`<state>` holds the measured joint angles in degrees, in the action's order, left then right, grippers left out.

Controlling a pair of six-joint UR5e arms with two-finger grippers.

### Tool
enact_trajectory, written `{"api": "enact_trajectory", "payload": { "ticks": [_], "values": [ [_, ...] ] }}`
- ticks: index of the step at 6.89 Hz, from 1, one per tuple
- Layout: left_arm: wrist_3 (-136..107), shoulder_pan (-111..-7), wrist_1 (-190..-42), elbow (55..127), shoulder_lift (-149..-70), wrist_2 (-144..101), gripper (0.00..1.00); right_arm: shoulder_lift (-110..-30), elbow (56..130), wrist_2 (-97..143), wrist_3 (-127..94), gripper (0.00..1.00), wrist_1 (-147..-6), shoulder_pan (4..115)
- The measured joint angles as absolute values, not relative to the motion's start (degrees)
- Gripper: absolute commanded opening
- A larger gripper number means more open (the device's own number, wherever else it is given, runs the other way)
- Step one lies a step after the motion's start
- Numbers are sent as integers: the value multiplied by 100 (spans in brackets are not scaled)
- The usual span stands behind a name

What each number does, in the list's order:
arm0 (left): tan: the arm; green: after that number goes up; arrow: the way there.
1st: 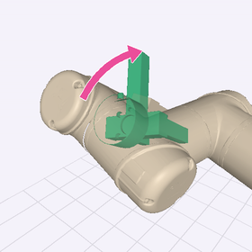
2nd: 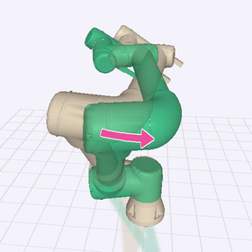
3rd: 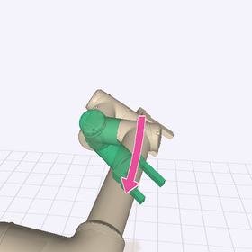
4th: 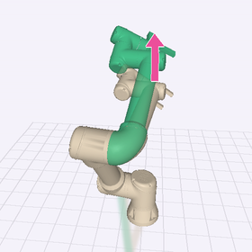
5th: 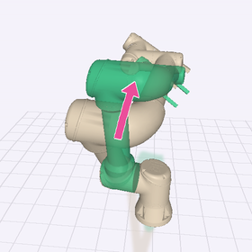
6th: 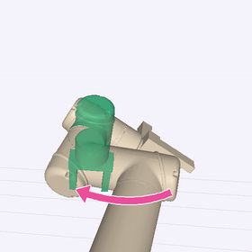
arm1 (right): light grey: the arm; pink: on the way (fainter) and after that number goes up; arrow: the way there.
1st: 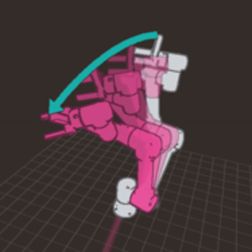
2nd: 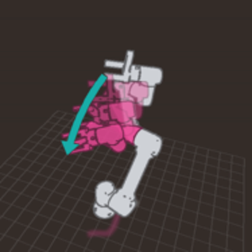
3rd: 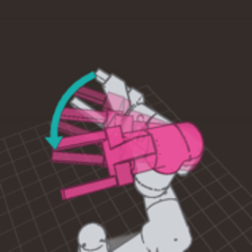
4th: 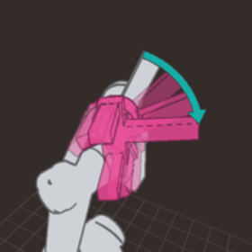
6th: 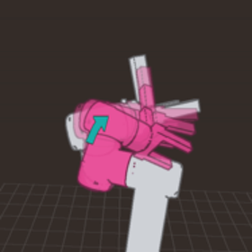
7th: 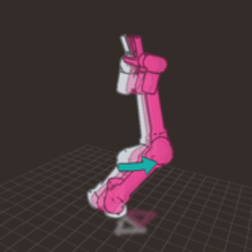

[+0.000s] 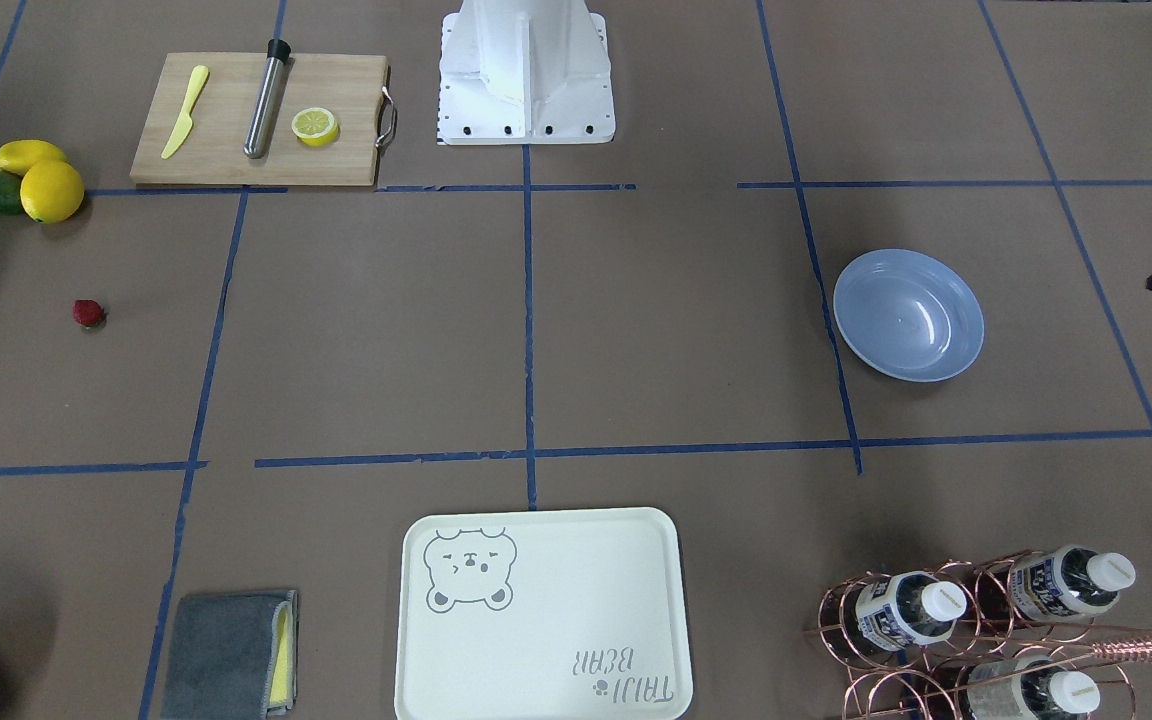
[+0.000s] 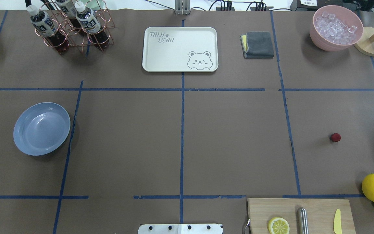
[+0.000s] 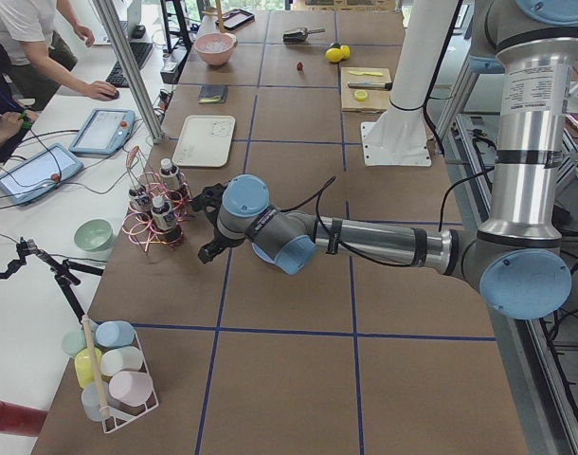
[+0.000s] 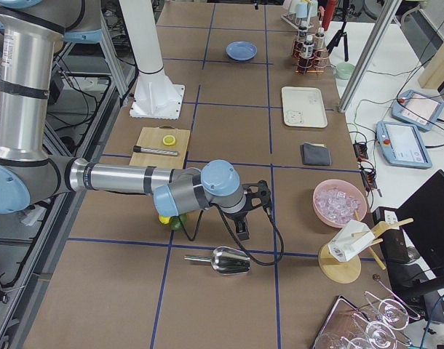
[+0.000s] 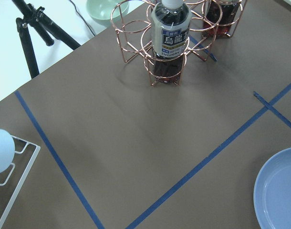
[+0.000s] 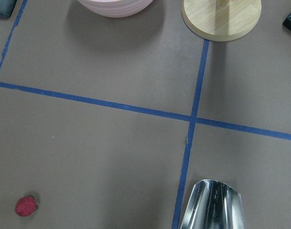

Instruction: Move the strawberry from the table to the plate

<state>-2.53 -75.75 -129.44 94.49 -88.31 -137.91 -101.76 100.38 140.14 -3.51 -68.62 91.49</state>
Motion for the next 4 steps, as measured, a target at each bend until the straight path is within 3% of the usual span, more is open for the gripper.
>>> {"api": "enact_trajectory", "payload": {
  "ticks": [2, 3, 4],
  "values": [
    [-1761, -6815, -13728, 9377, -8488, -13143, 69, -10199, 10000, 14018, -366, 100, -6867, 9146],
    [-2591, -6441, -14227, 9295, -8326, -12810, 62, -10212, 9970, 14016, -365, 100, -6866, 9147],
    [-3493, -6070, -14776, 9135, -8228, -12634, 62, -10223, 9951, 14013, -367, 100, -6865, 9149]
  ]
}}
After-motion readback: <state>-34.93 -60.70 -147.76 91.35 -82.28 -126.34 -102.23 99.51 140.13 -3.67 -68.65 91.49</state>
